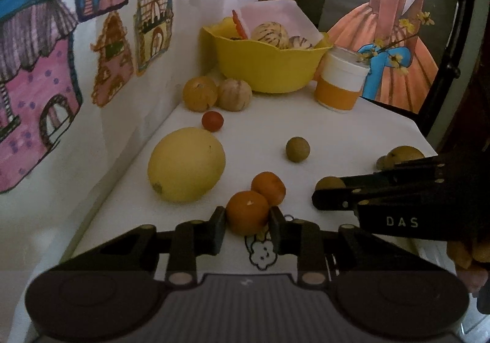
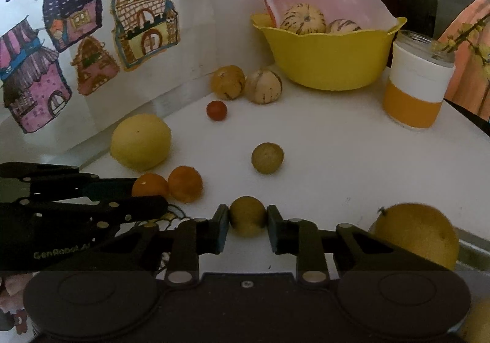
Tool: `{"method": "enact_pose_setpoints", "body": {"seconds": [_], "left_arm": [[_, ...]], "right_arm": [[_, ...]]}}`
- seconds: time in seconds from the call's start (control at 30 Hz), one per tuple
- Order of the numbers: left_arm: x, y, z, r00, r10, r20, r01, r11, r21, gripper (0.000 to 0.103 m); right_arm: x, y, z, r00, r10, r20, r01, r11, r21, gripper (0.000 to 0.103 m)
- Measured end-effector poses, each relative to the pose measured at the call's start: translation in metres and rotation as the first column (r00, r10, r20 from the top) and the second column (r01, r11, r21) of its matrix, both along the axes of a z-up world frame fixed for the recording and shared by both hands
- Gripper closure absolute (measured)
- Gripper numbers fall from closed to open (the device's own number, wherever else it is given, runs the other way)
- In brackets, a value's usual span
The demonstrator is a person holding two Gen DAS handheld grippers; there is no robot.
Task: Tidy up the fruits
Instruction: 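Grasp a small orange with the left tool while the right tool grasps a small brown fruit, then carry the small orange with the left tool while the right tool carries the brown fruit to the tray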
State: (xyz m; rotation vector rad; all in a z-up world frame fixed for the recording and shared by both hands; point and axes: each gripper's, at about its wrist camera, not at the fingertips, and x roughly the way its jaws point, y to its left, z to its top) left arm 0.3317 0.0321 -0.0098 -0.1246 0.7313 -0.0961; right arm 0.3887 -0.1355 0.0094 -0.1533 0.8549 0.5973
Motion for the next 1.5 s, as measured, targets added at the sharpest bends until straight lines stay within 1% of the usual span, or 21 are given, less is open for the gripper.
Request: {"method": "enact_pose_setpoints", "body": {"seconds": [0.1, 0.3, 0.43, 0.73, 0.93, 1.07, 1.2, 1.5], "left_arm": [[-0.009, -0.002, 0.003, 1.000, 0.000, -0.013, 0.000, 1.000, 0.016, 0.071], [-0.026, -0.010, 0.015, 1.000, -0.020, -0.018, 0.020, 1.000, -0.009, 0.071], [-0.036, -0.023, 0.026, 0.999, -0.046, -0.007, 0.046, 0.999, -0.019, 0.071], [-0.054, -0.074, 0.044, 0.992, -0.126, 0.025, 0.126, 0.992, -0.029, 0.071], [-0.056, -0.117, 0.049, 0.982, -0.185, 0.042, 0.186, 0.982, -0.036, 0.071], [-0.051, -0.141, 0.045, 0.978, -0.207, 0.038, 0.209, 0.977, -0.042, 0.070], [-0.042, -0.160, 0.038, 0.976, -0.215, 0.027, 0.215, 0.976, -0.034, 0.070], [-0.021, -0.179, 0.019, 0.978, -0.207, -0.014, 0.207, 0.978, -0.005, 0.070]], "right_arm": [[-0.009, -0.003, 0.004, 1.000, 0.006, 0.002, -0.006, 1.000, 0.010, 0.075], [-0.031, -0.016, 0.019, 1.000, 0.000, 0.009, -0.001, 0.999, 0.034, 0.075], [-0.048, -0.037, 0.032, 1.000, -0.016, 0.020, 0.015, 0.998, 0.053, 0.075], [-0.087, -0.098, 0.061, 0.994, -0.090, 0.070, 0.085, 0.994, 0.063, 0.075], [-0.108, -0.141, 0.072, 0.983, -0.138, 0.123, 0.135, 0.990, 0.034, 0.075], [-0.114, -0.169, 0.068, 0.974, -0.184, 0.131, 0.182, 0.983, 0.027, 0.075], [-0.114, -0.191, 0.055, 0.966, -0.223, 0.132, 0.222, 0.975, 0.021, 0.075], [-0.099, -0.212, 0.021, 0.964, -0.256, 0.078, 0.252, 0.966, 0.055, 0.075]]}}
